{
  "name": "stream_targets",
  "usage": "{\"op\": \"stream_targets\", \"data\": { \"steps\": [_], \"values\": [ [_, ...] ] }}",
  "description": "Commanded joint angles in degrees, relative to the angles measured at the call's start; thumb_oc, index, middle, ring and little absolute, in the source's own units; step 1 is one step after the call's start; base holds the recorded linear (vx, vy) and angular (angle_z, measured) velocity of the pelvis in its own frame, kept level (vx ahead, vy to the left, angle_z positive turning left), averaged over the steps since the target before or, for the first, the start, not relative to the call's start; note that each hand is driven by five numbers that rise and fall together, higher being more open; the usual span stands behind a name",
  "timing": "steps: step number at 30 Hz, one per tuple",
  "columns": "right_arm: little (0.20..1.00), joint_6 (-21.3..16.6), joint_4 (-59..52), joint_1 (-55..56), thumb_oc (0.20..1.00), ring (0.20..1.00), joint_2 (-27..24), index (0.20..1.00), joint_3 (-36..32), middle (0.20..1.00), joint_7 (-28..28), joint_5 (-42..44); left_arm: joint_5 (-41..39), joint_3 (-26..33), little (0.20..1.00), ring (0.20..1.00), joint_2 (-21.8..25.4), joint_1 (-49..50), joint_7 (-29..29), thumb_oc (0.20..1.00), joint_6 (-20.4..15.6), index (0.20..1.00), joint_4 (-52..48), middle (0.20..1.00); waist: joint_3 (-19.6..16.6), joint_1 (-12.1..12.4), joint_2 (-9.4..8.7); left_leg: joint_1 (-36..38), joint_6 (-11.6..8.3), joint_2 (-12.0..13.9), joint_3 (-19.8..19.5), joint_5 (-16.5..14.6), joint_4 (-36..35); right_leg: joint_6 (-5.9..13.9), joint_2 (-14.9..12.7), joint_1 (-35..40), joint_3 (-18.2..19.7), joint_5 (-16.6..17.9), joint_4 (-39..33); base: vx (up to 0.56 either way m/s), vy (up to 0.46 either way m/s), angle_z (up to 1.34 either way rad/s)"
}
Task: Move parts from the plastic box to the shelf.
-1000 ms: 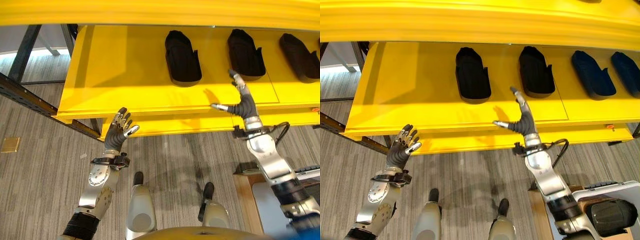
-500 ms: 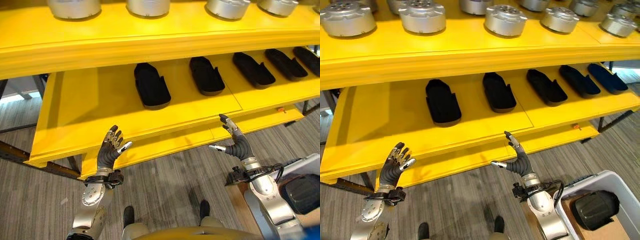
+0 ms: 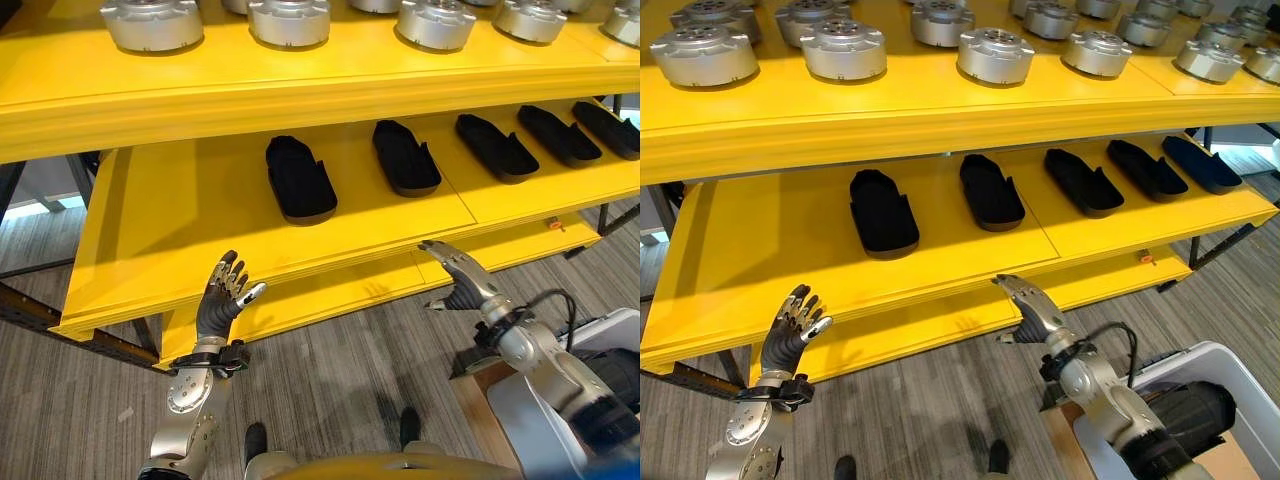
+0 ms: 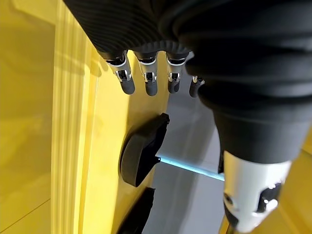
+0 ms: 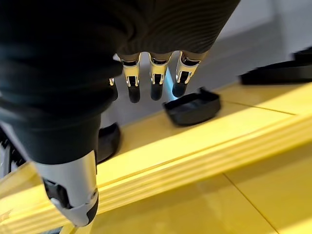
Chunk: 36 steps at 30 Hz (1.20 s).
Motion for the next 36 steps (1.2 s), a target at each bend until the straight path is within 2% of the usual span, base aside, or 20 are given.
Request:
{"op": "stream_targets", "data": {
  "steps": [1,6,10,13,14,15,18,19,20,22,24,25,26,28,31,36],
  "values": [
    [1.0,-0.1,0.5,-4.5,1.0,1.0,1.8,1.0,-1.4,1.0,-1.6,0.0,2.6,0.4,1.0,1.0,-0.6,-5.0,-0.2,1.0,-3.0,1.0,0.1,1.0,1.0,1.2,1.33,0.9,2.72,-1.0,-1.6,0.0,0.5,1.62,-1.6,2.2,-1.3,0.1,5.1,0.0,-0.017,0.05],
    [1.0,0.1,2.4,-5.6,1.0,1.0,3.7,1.0,-0.1,1.0,-1.6,2.1,2.8,0.5,1.0,1.0,-0.2,-6.4,1.4,1.0,-3.3,1.0,1.1,1.0,1.1,1.0,1.83,1.2,2.55,-0.5,-0.8,0.2,0.5,1.33,-1.2,1.3,-0.2,-0.7,5.8,0.0,-0.015,0.01],
    [1.0,-0.5,0.7,-6.8,1.0,1.0,3.6,1.0,1.3,1.0,-0.6,3.6,1.7,0.8,1.0,1.0,-0.1,-7.1,2.0,1.0,-3.8,1.0,2.2,1.0,1.5,-0.6,3.63,3.0,1.69,2.7,2.4,2.0,0.9,-0.31,2.0,-1.7,4.7,-3.7,9.5,-0.02,-0.11,-0.36],
    [1.0,-2.2,-3.1,-5.6,1.0,1.0,2.2,1.0,1.0,1.0,-0.2,5.8,1.0,0.1,1.0,1.0,-0.8,-7.3,1.9,1.0,-3.9,1.0,2.8,1.0,2.1,-2.2,4.95,3.0,0.51,6.0,3.5,6.7,1.5,-2.41,6.0,-4.1,6.7,-6.5,13.0,-0.04,-0.21,-0.65],
    [1.0,-2.2,-3.3,-5.4,1.0,1.0,2.1,1.0,0.9,1.0,0.0,5.9,1.1,0.1,1.0,1.0,-0.8,-7.3,1.9,1.0,-3.9,1.0,2.8,1.0,2.0,-2.1,5.15,2.9,0.36,6.3,3.5,6.8,1.4,-2.56,6.2,-4.3,6.7,-6.6,13.3,-0.04,-0.238,-0.26],
    [1.0,-2.6,-4.4,-4.9,1.0,1.0,1.5,1.0,1.2,1.0,0.0,6.7,1.0,-0.7,1.0,1.0,-1.3,-7.9,1.9,1.0,-3.8,1.0,3.0,1.0,2.6,-2.5,5.42,1.7,0.27,7.5,2.9,9.9,3.6,-3.94,8.1,-4.8,7.5,-7.1,13.6,-0.03,-0.239,-0.3],
    [1.0,-3.5,-6.0,-3.1,1.0,1.0,0.6,1.0,-0.6,1.0,-0.4,10.1,1.1,-2.0,1.0,1.0,-1.9,-9.2,1.4,1.0,-3.7,1.0,3.0,1.0,3.1,-2.6,5.21,-1.1,0.43,8.5,1.0,13.0,8.1,-5.73,9.9,-4.3,7.6,-6.2,11.9,-0.01,-0.291,-0.37],
    [1.0,-3.6,-6.7,-2.4,1.0,1.0,0.2,1.0,-0.9,1.0,-0.4,10.2,1.0,-2.4,1.0,1.0,-2.1,-9.6,1.0,1.0,-3.5,1.0,2.9,1.0,3.2,-2.7,4.97,-1.7,0.93,7.9,0.6,12.5,9.1,-6.16,10.1,-3.8,7.7,-6.3,11.2,0.04,-0.283,-0.2],
    [1.0,-3.7,-8.2,-0.6,1.0,1.0,-0.9,1.0,-2.3,1.0,-0.5,10.2,1.0,-3.4,1.0,1.0,-2.5,-10.0,0.6,1.0,-3.3,1.0,2.8,1.0,3.9,-2.6,4.51,-2.5,2.48,4.0,-2.3,9.5,11.2,-6.38,9.9,-2.6,7.8,-6.1,9.8,0.08,-0.199,-0.08],
    [1.0,-4.0,-9.0,-0.4,1.0,1.0,-1.4,1.0,-2.6,1.0,0.0,10.2,0.9,-3.3,1.0,1.0,-2.8,-9.8,0.5,1.0,-3.4,1.0,2.4,1.0,4.1,-1.7,3.68,-3.9,4.8,-2.3,-7.0,3.6,11.0,-6.43,9.8,-2.1,9.1,-5.7,8.7,0.1,-0.112,-0.09],
    [1.0,-4.6,-8.0,-1.5,1.0,1.0,-0.6,1.0,-2.0,1.0,0.7,11.0,1.3,-2.9,1.0,1.0,-3.1,-9.3,0.8,1.0,-3.6,1.0,2.1,1.0,4.1,0.9,2.32,-7.0,6.95,-11.9,-17.1,-1.7,11.8,-6.57,10.6,-2.5,13.0,-4.6,8.3,0.13,-0.086,-0.84],
    [1.0,-4.9,-7.7,-1.6,1.0,1.0,-0.2,1.0,-2.1,1.0,1.2,12.1,1.3,-2.7,1.0,1.0,-3.3,-9.2,0.5,1.0,-3.7,1.0,2.0,1.0,4.1,1.2,2.21,-7.3,7.39,-13.8,-18.9,-2.3,11.7,-6.67,11.3,-2.4,14.0,-4.3,8.3,0.14,-0.101,-2.12],
    [1.0,-5.8,-7.7,-0.8,1.0,1.0,1.4,1.0,-3.4,1.0,3.0,16.8,1.7,-2.4,1.0,1.0,-3.2,-8.2,-0.6,1.0,-4.1,1.0,1.5,1.0,4.2,2.9,1.82,-9.9,8.88,-22.4,-28.0,-1.6,12.0,-6.76,13.8,-2.1,18.9,-3.5,7.1,0.1,-0.054,-2.4],
    [1.0,-6.1,-8.6,-0.2,1.0,1.0,1.6,1.0,-4.0,1.0,3.3,16.8,1.5,-2.3,1.0,1.0,-3.1,-7.8,-1.1,1.0,-4.3,1.0,0.8,1.0,4.2,3.1,1.95,-9.8,9.67,-23.9,-28.7,-1.5,11.9,-6.45,15.0,-2.2,21.2,-3.2,7.1,0.05,0.036,-1.14],
    [1.0,-6.1,-9.0,1.5,1.0,1.0,1.9,1.0,-5.0,1.0,3.7,17.1,1.1,-3.0,1.0,1.0,-3.2,-7.7,-1.7,1.0,-4.5,1.0,1.4,1.0,3.0,1.7,2.07,-7.0,10.88,-21.6,-24.1,-2.1,9.2,-5.83,15.3,-1.6,23.2,-2.6,6.4,0.04,0.166,-0.44],
    [1.0,-5.5,-8.8,3.0,1.0,1.0,3.6,1.0,-5.1,1.0,4.5,17.9,1.9,-2.8,1.0,1.0,-2.4,-6.0,-1.4,1.0,-4.3,1.0,1.7,1.0,1.1,1.5,1.48,-3.7,12.45,-19.7,-19.1,-2.3,4.9,-4.64,15.6,-1.5,26.3,-1.7,6.3,0.04,0.12,-0.68]
  ]
}}
